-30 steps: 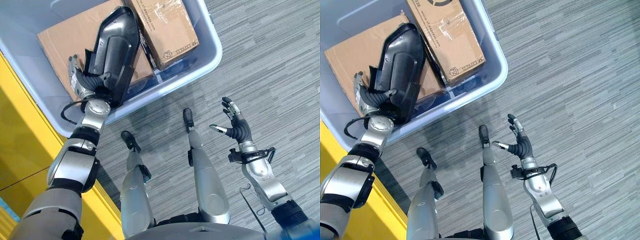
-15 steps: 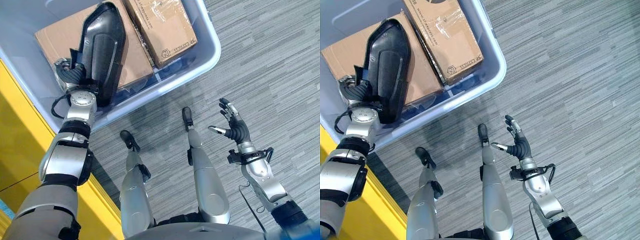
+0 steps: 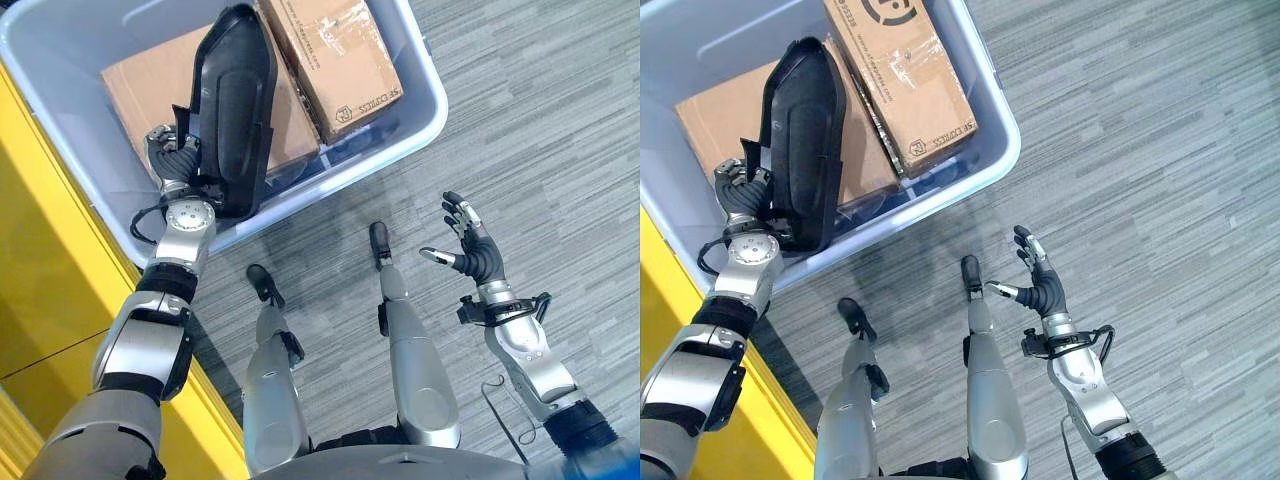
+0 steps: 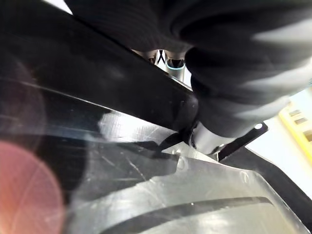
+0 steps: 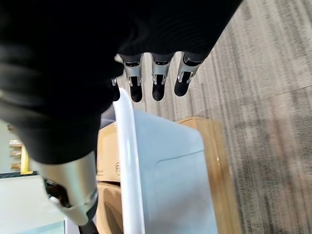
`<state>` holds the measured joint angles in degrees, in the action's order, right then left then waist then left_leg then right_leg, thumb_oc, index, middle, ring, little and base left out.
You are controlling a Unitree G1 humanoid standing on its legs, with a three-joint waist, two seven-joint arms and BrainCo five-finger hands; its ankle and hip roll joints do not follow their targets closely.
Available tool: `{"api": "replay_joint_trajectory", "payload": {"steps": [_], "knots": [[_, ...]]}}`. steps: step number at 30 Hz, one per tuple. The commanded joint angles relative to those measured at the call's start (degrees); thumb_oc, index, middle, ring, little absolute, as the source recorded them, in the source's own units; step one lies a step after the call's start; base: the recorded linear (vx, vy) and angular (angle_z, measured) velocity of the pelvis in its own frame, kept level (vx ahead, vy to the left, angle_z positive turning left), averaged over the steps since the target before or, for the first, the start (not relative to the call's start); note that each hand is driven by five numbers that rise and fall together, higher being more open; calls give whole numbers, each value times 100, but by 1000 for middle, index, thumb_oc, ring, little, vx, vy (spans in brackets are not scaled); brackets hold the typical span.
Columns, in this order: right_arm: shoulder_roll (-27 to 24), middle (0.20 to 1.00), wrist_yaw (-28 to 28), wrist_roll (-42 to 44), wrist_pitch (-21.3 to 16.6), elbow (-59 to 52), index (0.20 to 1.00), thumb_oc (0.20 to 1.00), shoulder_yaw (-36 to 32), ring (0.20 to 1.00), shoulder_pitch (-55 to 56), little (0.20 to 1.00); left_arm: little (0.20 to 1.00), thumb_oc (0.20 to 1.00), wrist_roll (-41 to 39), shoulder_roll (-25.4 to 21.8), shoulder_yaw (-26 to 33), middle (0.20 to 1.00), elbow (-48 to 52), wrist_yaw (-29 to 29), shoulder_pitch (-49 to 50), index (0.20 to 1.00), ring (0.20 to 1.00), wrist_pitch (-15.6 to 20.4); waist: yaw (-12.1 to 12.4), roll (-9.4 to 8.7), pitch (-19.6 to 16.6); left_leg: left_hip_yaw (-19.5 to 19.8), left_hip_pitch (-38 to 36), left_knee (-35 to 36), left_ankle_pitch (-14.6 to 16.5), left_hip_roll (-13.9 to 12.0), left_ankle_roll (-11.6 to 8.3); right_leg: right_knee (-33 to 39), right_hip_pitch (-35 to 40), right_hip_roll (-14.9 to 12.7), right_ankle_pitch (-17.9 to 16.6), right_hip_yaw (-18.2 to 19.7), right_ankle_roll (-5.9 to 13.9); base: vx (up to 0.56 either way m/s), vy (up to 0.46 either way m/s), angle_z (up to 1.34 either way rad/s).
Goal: Move parts from the plastic box to the shelf.
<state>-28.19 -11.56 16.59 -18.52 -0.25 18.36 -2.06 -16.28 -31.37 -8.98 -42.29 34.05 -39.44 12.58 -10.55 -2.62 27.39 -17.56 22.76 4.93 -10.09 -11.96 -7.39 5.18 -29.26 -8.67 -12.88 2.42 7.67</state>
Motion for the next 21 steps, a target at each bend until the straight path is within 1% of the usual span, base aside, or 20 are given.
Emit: {"api": "replay_joint_trajectory", "payload": {"steps": [1,2,3,4,5,6,8,9,13,15,16,17,19,21], "knots": [[-68,1000,-43,28,-228,-115,1000,1000,-401,1000,242,1000,200,200,120,12,345,200,568,69,448,200,200,551,19,-30,-263,542,51,-1087,812,-348,-286,-686,583,-594,715,-358,388,0,0,0],[-68,1000,-48,19,-220,-108,1000,1000,-430,1000,246,1000,200,200,107,13,394,200,771,53,584,200,200,589,43,-13,-295,552,27,-1086,819,-343,-281,-685,620,-610,726,-368,389,39,20,2],[-59,1000,-52,1,-196,-105,1000,1000,-485,1000,258,1000,200,200,113,47,551,200,1232,40,876,200,200,667,95,19,-337,575,-42,-1084,833,-326,-276,-687,700,-637,749,-380,385,33,16,5],[-63,1000,-52,1,-195,-107,1000,1000,-480,1000,262,1000,200,200,118,51,562,200,1253,41,897,200,200,658,89,20,-338,575,-48,-1082,834,-326,-276,-685,707,-637,749,-381,385,35,19,18],[-56,1000,-42,3,-183,-100,1000,1000,-513,1000,278,1000,200,200,154,39,639,200,1485,17,1060,200,200,691,116,46,-370,586,-93,-1075,840,-319,-275,-688,756,-654,768,-388,386,-36,-4,25],[-47,1000,-20,-16,-153,-102,1000,1000,-561,1000,267,1000,200,200,304,8,851,200,2099,-13,1445,200,200,750,187,82,-426,593,-153,-1041,710,-303,-220,-695,822,-716,684,-440,356,-21,2,24],[-40,1000,43,-17,-126,-125,1000,1000,-625,1000,263,1000,200,200,506,-53,1027,200,2714,-117,1860,200,200,801,262,137,-521,612,-318,-982,717,-285,-205,-686,977,-765,713,-460,360,18,9,13],[-42,1000,43,-17,-126,-126,1000,1000,-621,1000,265,1000,200,200,507,-52,1034,200,2726,-118,1873,200,200,795,257,135,-519,611,-328,-977,716,-284,-205,-683,987,-766,713,-461,360,48,10,11],[-11,1000,122,2,-79,-86,1000,1000,-695,1000,264,1000,200,200,613,-69,1206,200,3341,-351,2419,200,200,879,355,199,-654,678,-574,-901,729,-268,-184,-730,1207,-810,809,-518,354,47,-5,18],[-2,1000,166,-31,-32,-63,1000,1000,-728,1000,289,1000,200,200,585,-51,1246,200,3638,-561,2710,200,200,945,405,250,-728,752,-737,-851,728,-269,-174,-814,1352,-821,898,-537,341,65,-21,14],[13,1000,221,-17,-9,-34,1000,1000,-753,1000,311,1000,200,200,562,-69,1226,200,3736,-767,2925,200,200,976,449,286,-796,797,-889,-808,725,-284,-166,-908,1472,-811,1008,-550,320,49,-19,10],[13,1000,222,-17,-8,-35,1000,1000,-751,1000,310,1000,200,200,560,-69,1234,200,3744,-770,2932,200,200,972,445,285,-799,798,-883,-793,699,-282,-164,-898,1465,-811,989,-550,317,47,-27,9],[-6,1000,285,-49,39,21,1000,1000,-763,1000,323,1000,200,200,428,-12,1189,200,3852,-1043,3195,200,200,991,492,332,-876,861,-1068,-738,684,-321,-159,-989,1641,-782,1119,-595,288,37,-38,18],[-32,1000,398,-75,115,65,1000,1000,-834,1000,377,1000,200,200,167,91,976,200,4056,-1624,3606,200,200,958,553,390,-1074,940,-1343,-610,621,-380,-152,-1041,1951,-705,1284,-692,246,40,-83,29]]}}
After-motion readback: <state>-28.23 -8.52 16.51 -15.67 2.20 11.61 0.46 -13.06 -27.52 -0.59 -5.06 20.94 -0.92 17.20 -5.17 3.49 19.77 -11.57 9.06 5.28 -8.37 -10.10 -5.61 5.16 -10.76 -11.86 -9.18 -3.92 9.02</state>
